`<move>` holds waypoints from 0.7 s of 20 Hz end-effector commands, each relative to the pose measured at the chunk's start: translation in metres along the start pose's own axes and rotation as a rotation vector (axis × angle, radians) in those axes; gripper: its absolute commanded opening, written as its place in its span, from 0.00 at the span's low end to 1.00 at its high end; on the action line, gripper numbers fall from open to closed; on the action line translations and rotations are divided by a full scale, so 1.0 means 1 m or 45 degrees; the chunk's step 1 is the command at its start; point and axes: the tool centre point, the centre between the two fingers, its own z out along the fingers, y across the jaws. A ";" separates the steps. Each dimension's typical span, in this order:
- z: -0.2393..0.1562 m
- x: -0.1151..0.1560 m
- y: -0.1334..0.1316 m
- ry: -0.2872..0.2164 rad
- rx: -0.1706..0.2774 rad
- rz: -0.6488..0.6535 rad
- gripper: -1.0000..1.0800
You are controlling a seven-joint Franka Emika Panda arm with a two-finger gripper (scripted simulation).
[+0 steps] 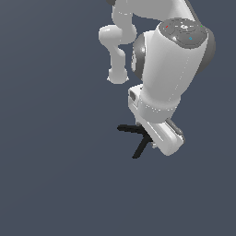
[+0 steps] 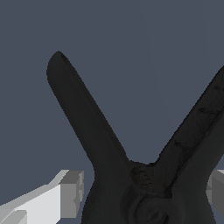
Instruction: Pick up the object and move it to a goal position.
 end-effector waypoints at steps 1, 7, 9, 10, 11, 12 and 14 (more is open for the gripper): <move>-0.021 -0.010 -0.009 0.001 0.001 0.001 0.00; -0.057 -0.029 -0.026 -0.001 0.001 0.000 0.00; -0.065 -0.033 -0.030 -0.001 0.001 0.000 0.00; -0.068 -0.034 -0.032 -0.001 0.001 0.000 0.00; -0.071 -0.036 -0.034 -0.002 0.001 -0.001 0.00; -0.074 -0.037 -0.035 -0.002 0.001 -0.001 0.00; -0.078 -0.039 -0.038 -0.002 0.001 -0.001 0.00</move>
